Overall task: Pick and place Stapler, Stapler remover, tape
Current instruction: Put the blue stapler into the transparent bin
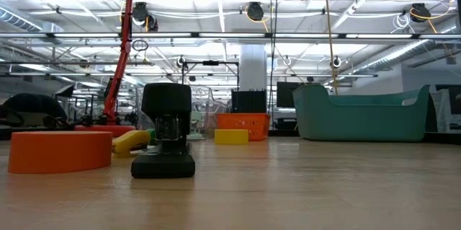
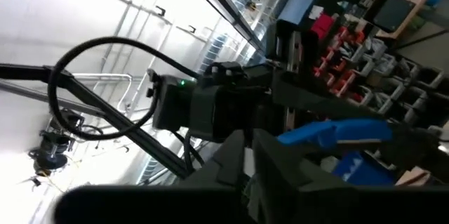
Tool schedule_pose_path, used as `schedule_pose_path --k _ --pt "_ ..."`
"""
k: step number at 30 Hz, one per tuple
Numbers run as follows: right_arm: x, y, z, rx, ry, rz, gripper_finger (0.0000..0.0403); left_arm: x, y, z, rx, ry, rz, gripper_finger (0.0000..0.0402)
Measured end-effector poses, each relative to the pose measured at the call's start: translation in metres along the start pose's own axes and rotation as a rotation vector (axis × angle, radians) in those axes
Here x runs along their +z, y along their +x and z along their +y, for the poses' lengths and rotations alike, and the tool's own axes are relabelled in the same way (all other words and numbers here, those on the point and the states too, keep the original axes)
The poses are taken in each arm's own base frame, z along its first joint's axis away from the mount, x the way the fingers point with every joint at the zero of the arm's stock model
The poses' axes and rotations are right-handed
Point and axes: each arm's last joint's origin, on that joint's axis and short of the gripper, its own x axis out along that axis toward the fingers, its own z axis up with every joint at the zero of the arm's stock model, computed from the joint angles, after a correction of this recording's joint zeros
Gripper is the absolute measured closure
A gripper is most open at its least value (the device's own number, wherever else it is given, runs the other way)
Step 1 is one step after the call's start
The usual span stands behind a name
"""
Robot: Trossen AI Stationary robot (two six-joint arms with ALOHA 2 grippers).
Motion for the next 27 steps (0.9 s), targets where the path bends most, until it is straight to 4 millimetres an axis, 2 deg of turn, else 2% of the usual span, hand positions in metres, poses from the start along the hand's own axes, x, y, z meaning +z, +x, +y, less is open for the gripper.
schedule_pose_path --k 2,5,14,19,23,27 --pt "0.002 0.0 0.0 -0.002 -0.02 -0.015 0.0395 0.0 0.0 0.0 -0.012 -0.017 -0.003 0.0347" --pt "0.004 0.001 -0.002 -0.015 -0.026 -0.037 0.039 0.0 0.0 0.0 -0.013 -0.021 -0.002 0.035" --pt "0.007 0.005 -0.006 -0.02 0.007 -0.049 0.0401 0.0 0.0 -0.001 -0.021 -0.044 0.0 0.034" --pt "-0.004 0.028 -0.009 0.011 0.024 0.02 0.0402 0.0 0.0 -0.001 -0.023 -0.043 -0.002 0.035" --pt "-0.012 0.052 -0.012 0.057 0.045 0.076 0.0402 0.0 0.0 -0.001 -0.023 -0.041 0.001 0.0339" --pt "-0.017 0.063 -0.014 0.083 0.054 0.117 0.0402 0.0 0.0 -0.001 -0.02 -0.043 0.001 0.0338"
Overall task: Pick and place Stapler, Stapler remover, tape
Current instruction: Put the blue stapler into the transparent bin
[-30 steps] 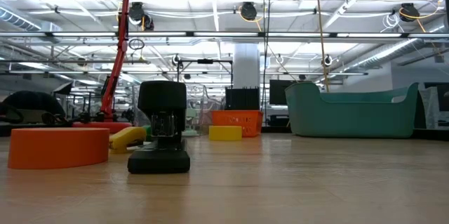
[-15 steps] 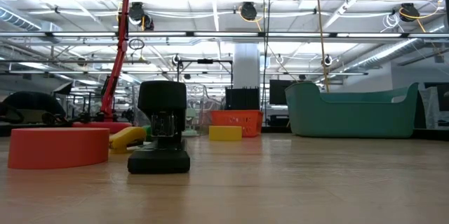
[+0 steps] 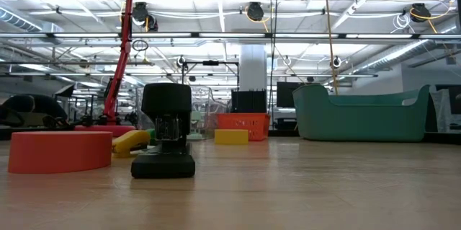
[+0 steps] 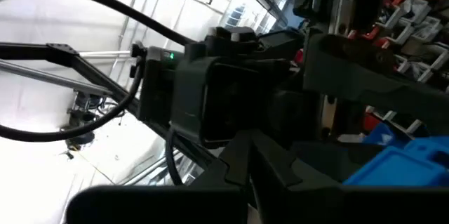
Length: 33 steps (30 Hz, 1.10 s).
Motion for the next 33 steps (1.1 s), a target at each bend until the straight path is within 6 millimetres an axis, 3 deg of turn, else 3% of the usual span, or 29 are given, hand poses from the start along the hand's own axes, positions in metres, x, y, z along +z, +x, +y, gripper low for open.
schedule_pose_path --k 6,11,14,21,28,33 --pt "0.0 0.0 0.004 0.0 0.006 0.005 0.0403 -0.001 0.0 0.0 0.006 0.006 0.012 0.0352" --pt "0.013 -0.005 0.028 0.072 -0.022 -0.034 0.0403 -0.009 0.001 0.002 0.009 0.021 0.081 0.034" --pt "0.019 -0.01 0.037 0.021 -0.067 -0.014 0.0403 -0.01 0.0 0.001 0.006 0.03 0.094 0.0337" --pt "0.012 -0.013 0.019 -0.205 -0.069 0.042 0.0403 -0.009 -0.007 -0.012 -0.06 0.046 0.076 0.0355" --pt "0.001 -0.011 0.013 -0.207 -0.063 0.082 0.0403 -0.009 -0.005 -0.007 -0.032 0.02 0.076 0.0335" --pt "-0.001 -0.011 0.013 -0.209 -0.079 0.092 0.0403 -0.009 -0.005 -0.008 -0.04 0.018 0.076 0.0348"
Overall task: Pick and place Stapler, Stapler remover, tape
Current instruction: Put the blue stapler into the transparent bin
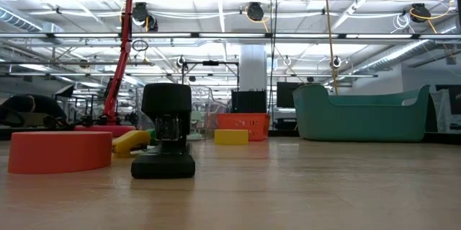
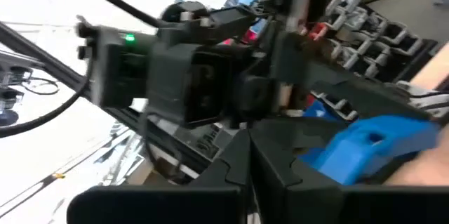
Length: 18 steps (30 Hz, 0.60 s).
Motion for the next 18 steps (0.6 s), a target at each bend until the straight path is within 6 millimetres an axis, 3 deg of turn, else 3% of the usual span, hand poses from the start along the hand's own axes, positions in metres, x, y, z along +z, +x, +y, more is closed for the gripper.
schedule_pose_path --k 10,18 --pt "-0.0046 -0.0005 -0.0071 -0.075 -0.026 0.044 0.0403 0.0057 -0.0007 -0.0014 -0.02 -0.031 -0.054 0.0335" --pt "-0.0057 -0.0008 -0.0083 -0.087 -0.037 0.058 0.0403 0.0077 -0.0009 -0.0024 -0.062 -0.048 -0.073 0.0357"
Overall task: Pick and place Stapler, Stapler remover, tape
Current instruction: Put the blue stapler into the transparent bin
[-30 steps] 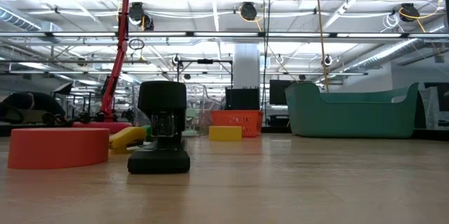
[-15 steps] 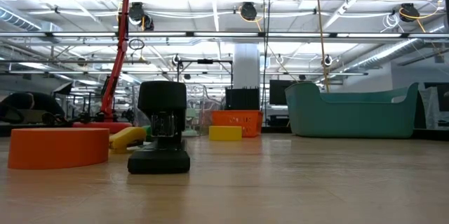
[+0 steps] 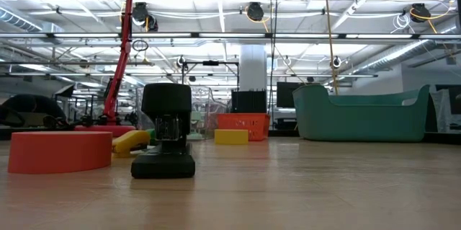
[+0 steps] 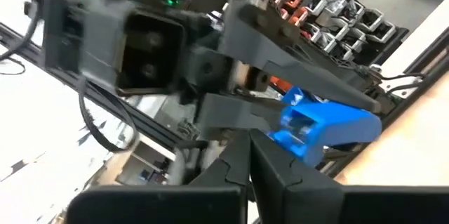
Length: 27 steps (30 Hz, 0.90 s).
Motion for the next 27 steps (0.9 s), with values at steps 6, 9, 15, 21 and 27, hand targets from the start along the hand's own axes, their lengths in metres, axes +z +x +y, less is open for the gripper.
schedule_pose_path --k 6,9,15,21,27 --pt "-0.003 0.0 -0.005 -0.054 -0.012 0.029 0.0403 0.006 -0.006 0.004 -0.002 -0.049 -0.063 0.0336" --pt "-0.004 0.0 -0.006 -0.061 -0.014 0.035 0.0403 0.006 -0.008 0.007 -0.001 -0.05 -0.063 0.034" --pt "-0.008 -0.001 -0.002 -0.044 -0.004 0.048 0.0403 0.003 -0.004 0.021 0.061 0.0 -0.036 0.0358" --pt "-0.025 -0.006 0.01 -0.009 0.011 0.091 0.0403 -0.009 0.016 0.055 0.158 0.036 0.092 0.035" --pt "-0.037 -0.018 0.03 0.017 0.014 0.101 0.0403 -0.021 0.034 0.099 0.238 0.002 0.191 0.0358"
